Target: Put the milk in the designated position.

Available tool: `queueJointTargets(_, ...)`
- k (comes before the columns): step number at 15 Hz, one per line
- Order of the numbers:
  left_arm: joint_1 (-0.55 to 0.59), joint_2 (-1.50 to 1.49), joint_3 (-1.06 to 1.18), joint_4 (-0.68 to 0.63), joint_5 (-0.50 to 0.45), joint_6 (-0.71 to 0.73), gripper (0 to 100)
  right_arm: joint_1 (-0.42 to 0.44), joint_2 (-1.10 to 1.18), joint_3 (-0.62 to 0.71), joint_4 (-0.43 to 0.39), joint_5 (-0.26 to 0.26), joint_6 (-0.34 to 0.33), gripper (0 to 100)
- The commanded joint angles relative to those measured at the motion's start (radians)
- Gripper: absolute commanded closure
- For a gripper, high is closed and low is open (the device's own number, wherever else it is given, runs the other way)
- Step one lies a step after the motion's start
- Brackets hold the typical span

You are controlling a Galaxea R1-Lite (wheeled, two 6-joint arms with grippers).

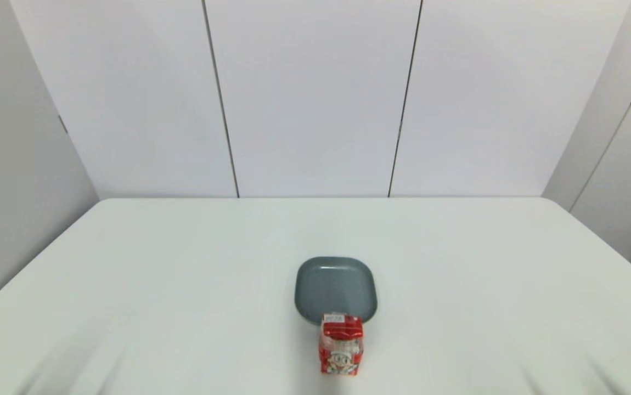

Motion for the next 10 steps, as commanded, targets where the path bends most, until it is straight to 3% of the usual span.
queueJointTargets(1, 0.000, 0.001, 0.000, -0.001, 0.000, 0.000, 0, 0.000, -0.010, 0.002, 0.051, -0.173, -0.020, 0)
queueJointTargets(2, 0.000, 0.001, 0.002, -0.001, 0.000, 0.000, 0, 0.000, -0.010, 0.002, 0.121, -0.182, -0.010, 0)
queueJointTargets(10, 0.000, 0.001, 0.002, -0.001, 0.000, 0.000, 0, 0.000, -0.010, 0.002, 0.163, -0.216, 0.066, 0)
